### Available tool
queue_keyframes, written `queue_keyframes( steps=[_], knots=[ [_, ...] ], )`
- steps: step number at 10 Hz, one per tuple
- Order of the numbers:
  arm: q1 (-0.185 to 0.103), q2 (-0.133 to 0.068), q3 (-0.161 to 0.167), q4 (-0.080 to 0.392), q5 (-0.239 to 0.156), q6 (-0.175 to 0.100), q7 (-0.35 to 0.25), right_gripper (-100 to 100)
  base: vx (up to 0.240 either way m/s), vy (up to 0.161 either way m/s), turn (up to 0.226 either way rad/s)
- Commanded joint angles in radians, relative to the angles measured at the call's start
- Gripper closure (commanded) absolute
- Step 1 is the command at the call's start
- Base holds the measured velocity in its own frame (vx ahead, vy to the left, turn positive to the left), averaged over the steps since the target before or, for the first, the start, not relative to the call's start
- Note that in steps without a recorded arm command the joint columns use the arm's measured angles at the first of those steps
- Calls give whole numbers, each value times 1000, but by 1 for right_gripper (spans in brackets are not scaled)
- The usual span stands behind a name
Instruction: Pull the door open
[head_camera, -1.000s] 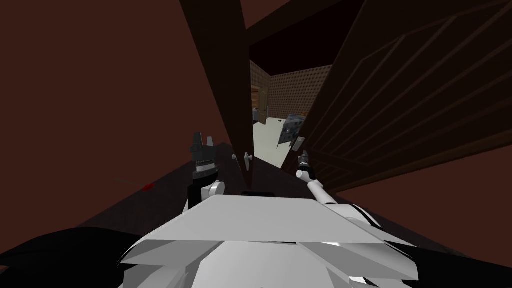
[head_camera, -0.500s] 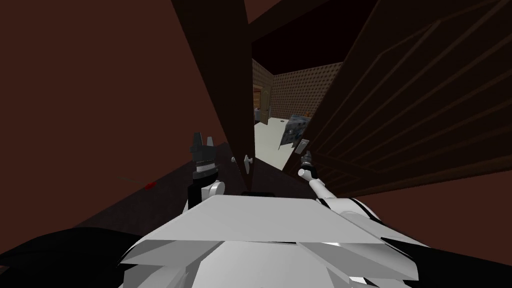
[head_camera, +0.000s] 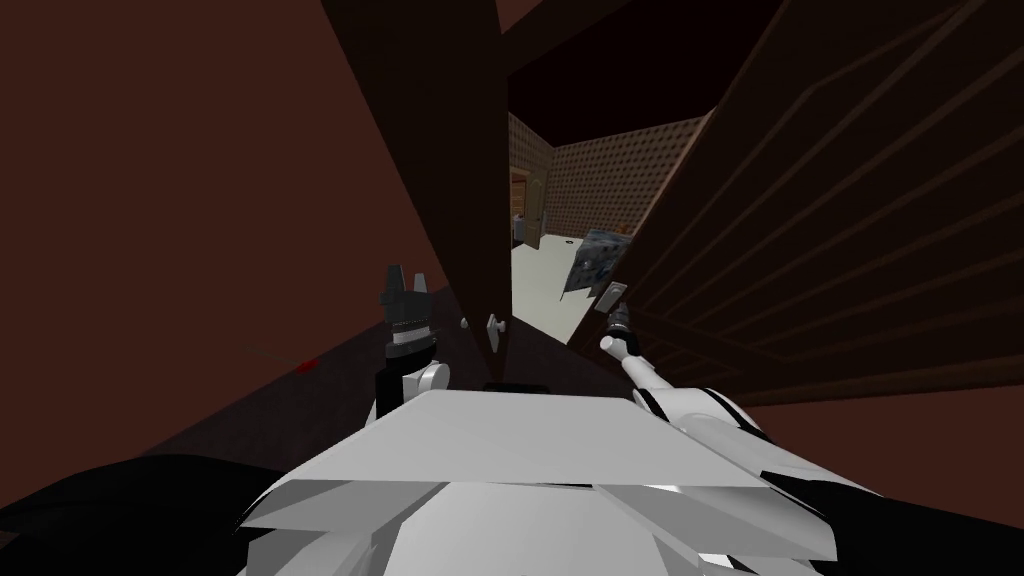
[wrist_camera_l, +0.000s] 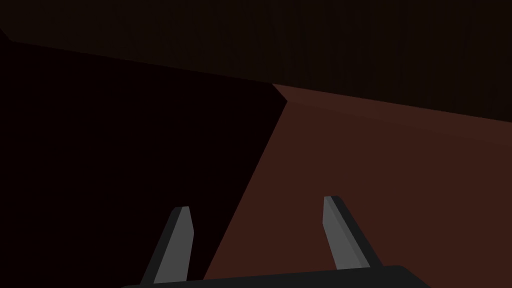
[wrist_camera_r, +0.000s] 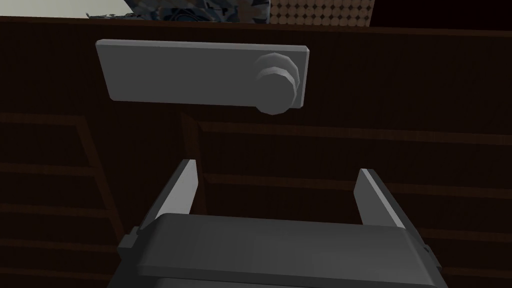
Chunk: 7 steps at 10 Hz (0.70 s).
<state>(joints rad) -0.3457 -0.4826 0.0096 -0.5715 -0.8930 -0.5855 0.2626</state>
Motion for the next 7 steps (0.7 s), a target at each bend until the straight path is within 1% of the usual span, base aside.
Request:
queue_keyframes(
  steps=[1, 2, 3, 4, 5, 6, 7],
  knots=[
    [-16, -6, 4, 32, -8, -7, 1, -100, 8, -8, 50],
    [-12, -7, 4, 23, -5, -3, -1, -100, 0, 0, 0],
    [-14, -12, -11, 40, -15, -11, 5, -100, 28, -59, 202],
    [-14, -12, -11, 40, -15, -11, 5, -100, 25, -74, 144],
    [-14, -17, -27, 54, -25, -17, 13, -100, 27, -105, 200],
    [-15, -23, -46, 71, -37, -24, 22, -100, 42, -154, 312],
    [-15, -26, -56, 80, -44, -28, 27, -100, 36, -146, 285]
  ],
)
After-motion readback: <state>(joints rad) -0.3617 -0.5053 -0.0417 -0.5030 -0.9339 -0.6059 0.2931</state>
